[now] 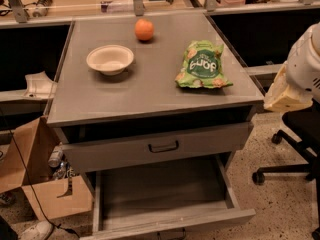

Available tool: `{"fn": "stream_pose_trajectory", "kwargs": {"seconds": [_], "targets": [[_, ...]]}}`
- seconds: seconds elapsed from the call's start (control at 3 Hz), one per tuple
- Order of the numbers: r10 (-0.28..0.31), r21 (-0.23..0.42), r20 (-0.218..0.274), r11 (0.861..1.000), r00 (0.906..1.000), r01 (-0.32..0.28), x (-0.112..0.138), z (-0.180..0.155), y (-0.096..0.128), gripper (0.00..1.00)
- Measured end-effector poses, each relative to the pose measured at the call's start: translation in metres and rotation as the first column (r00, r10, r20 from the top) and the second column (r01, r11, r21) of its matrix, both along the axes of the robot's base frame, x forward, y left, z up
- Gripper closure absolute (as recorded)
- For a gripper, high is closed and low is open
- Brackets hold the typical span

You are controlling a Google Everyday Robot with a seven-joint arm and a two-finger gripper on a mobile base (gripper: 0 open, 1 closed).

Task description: Close middle drawer

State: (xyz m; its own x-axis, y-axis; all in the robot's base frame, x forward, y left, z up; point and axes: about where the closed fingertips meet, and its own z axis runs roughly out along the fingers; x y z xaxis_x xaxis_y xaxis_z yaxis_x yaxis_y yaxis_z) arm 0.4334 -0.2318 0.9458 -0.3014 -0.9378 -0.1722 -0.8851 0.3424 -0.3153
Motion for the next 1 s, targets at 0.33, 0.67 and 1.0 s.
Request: {"fn": "stream_pose_trajectory", "kwargs": {"seconds": [0.33,0.67,1.0], "targets": [[0.015,-0.003,-0.11,1.0,0.9938,-0.015,-0.006,-0.049,0.008,1.0],[0.015,-0.003,-0.11,1.0,0.9938,-0.015,-0.007,-0.049,0.008,1.0],[-0.032,0.025,-0.141,0.999,0.9896,0.036,-0.029,-0.074,0.016,1.0]]}}
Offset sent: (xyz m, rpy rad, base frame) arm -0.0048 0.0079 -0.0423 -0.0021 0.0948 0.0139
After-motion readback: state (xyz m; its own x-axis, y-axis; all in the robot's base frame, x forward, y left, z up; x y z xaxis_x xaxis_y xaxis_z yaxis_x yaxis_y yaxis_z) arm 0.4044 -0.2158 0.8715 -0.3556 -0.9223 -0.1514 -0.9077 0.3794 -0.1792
